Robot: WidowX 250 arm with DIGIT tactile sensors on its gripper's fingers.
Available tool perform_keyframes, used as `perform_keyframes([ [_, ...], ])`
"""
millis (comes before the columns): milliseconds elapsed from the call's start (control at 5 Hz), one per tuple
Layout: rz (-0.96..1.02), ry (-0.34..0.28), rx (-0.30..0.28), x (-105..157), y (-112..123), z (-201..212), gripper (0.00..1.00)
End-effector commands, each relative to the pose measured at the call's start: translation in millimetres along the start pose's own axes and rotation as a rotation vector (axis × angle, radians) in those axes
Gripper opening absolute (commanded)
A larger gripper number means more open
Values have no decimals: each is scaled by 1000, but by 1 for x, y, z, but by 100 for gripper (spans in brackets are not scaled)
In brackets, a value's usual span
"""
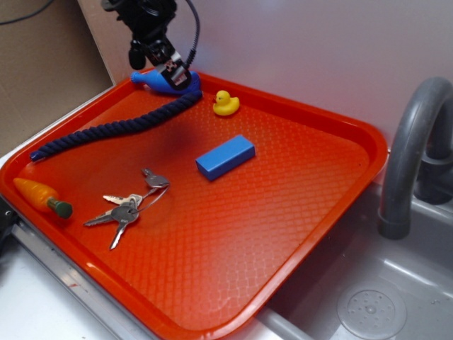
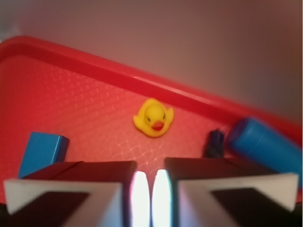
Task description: Grab the yellow duck.
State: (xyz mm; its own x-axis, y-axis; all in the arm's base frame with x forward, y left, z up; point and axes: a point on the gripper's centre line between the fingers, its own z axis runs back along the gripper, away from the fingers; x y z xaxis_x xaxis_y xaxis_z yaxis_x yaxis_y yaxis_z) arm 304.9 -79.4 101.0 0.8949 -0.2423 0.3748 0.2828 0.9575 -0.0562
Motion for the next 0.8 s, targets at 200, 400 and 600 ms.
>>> perform_keyframes([
  [200, 66, 29, -32, 18, -25, -57, 100],
  [400, 37, 40, -35, 20, -32, -65, 100],
  [600, 10, 57, -12, 26, -32, -73, 100],
])
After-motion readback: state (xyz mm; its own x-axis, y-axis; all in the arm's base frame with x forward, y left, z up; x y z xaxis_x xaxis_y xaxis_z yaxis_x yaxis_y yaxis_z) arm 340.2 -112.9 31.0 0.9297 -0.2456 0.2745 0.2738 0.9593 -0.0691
